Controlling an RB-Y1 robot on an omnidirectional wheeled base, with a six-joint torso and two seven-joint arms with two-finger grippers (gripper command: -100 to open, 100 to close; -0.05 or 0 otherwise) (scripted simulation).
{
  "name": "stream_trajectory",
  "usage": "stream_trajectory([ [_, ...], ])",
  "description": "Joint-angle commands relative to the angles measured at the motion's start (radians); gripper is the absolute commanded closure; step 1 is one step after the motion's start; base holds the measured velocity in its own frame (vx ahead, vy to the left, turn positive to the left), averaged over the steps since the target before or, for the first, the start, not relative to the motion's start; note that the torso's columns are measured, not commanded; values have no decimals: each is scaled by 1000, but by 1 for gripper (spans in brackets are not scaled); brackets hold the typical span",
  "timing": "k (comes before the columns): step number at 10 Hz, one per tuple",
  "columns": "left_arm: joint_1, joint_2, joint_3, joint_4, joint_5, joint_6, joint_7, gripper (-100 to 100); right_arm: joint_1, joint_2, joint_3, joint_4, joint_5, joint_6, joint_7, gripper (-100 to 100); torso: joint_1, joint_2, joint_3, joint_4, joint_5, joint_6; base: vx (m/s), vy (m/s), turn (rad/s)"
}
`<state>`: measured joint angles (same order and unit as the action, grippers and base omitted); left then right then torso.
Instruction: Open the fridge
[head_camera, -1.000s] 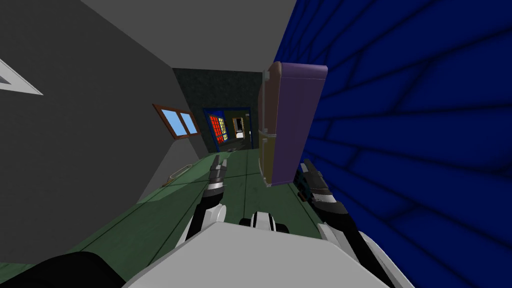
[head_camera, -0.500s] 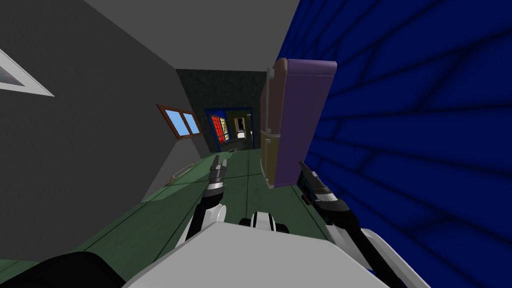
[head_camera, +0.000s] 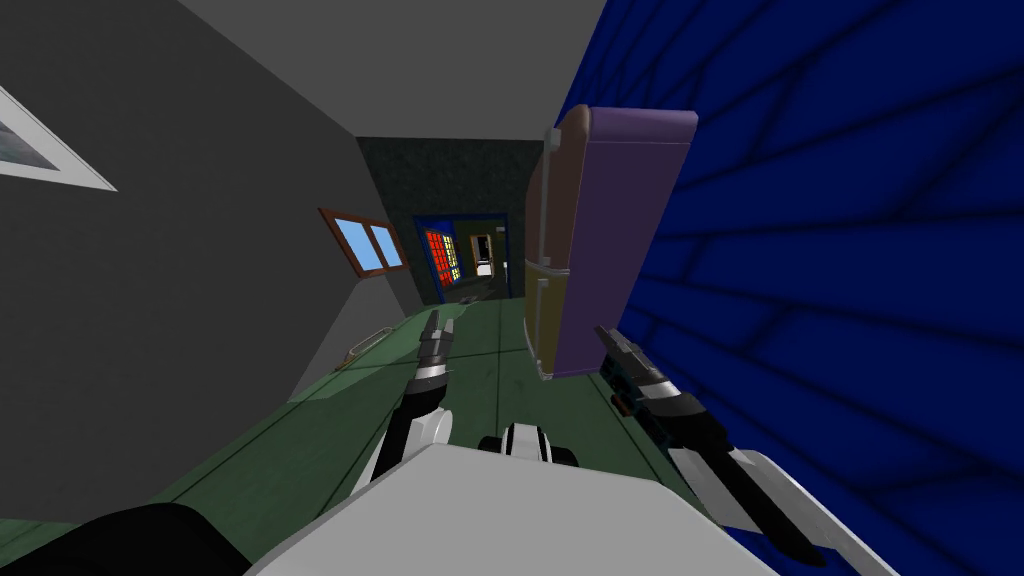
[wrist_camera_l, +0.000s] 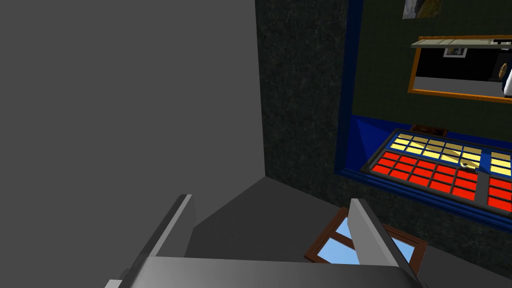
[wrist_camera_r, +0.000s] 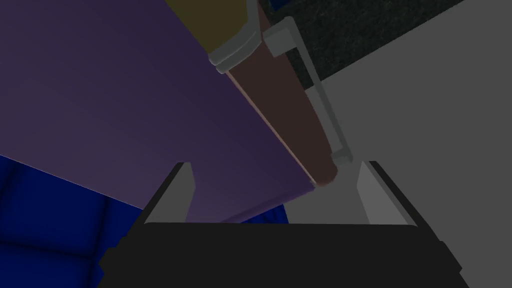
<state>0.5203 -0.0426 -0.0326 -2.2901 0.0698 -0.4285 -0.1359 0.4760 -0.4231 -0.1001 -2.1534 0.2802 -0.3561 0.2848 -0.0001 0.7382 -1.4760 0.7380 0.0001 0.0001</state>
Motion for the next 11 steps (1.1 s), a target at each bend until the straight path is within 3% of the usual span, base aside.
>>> stream_trajectory([
  [1,0,0,0,0,0,0,0,0,-13,-76,-37,30,54,25,66,-100,0,0,0,0,0,0,52,80,66],
  [11,0,0,0,0,0,0,0,0,-76,-352,-144,157,205,108,286,-100,0,1,0,0,0,0,57,72,62],
])
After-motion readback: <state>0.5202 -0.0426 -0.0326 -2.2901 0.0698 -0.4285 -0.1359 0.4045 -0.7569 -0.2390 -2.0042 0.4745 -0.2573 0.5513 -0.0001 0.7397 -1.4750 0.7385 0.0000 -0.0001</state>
